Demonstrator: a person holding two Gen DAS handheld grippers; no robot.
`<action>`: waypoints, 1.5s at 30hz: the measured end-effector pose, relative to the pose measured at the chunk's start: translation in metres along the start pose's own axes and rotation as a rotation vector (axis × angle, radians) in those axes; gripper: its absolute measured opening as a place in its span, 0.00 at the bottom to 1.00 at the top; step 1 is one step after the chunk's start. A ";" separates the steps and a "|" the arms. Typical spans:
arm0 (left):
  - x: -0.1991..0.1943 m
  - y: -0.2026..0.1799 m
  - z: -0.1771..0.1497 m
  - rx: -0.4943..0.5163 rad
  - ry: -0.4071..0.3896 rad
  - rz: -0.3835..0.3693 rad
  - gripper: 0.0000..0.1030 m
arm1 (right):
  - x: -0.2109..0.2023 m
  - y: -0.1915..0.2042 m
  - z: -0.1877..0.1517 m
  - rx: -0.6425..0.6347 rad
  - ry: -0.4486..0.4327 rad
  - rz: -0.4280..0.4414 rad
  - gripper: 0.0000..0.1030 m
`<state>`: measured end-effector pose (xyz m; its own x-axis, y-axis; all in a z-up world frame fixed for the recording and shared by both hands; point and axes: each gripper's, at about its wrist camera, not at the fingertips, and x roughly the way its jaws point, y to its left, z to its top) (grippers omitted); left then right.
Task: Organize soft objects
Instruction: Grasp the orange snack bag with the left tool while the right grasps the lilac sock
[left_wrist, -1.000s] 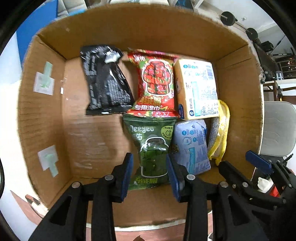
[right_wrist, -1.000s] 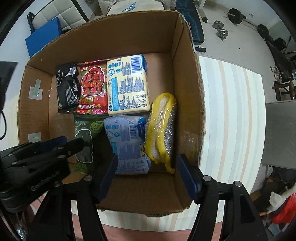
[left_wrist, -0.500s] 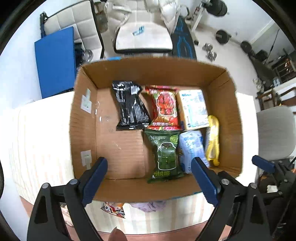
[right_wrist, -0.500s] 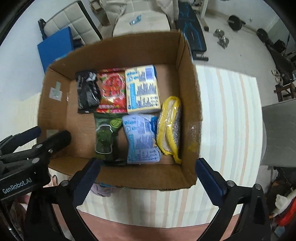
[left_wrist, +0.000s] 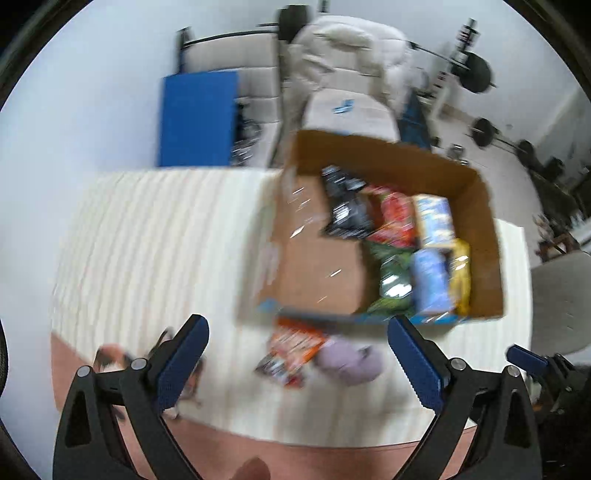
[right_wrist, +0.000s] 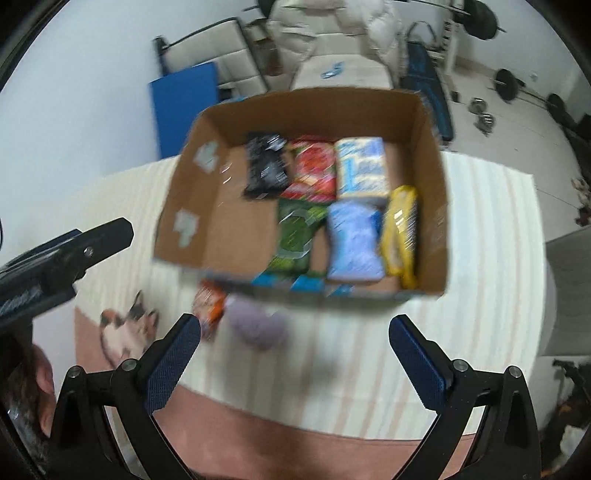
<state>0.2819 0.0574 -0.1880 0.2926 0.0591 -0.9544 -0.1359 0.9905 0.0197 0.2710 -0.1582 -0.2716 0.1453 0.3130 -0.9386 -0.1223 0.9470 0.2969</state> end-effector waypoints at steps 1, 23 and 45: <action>0.006 0.010 -0.015 -0.014 0.011 0.037 0.97 | 0.004 0.003 -0.007 -0.009 0.005 0.011 1.00; 0.127 0.076 -0.113 -0.060 0.286 0.175 0.96 | 0.209 0.090 -0.052 -0.588 0.146 -0.274 0.60; 0.201 -0.012 -0.052 0.116 0.397 -0.053 0.60 | 0.166 -0.064 -0.091 -0.030 0.310 -0.089 0.66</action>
<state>0.2935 0.0506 -0.3958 -0.0949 -0.0219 -0.9952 -0.0161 0.9997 -0.0205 0.2133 -0.1735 -0.4624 -0.1488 0.1877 -0.9709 -0.1524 0.9657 0.2100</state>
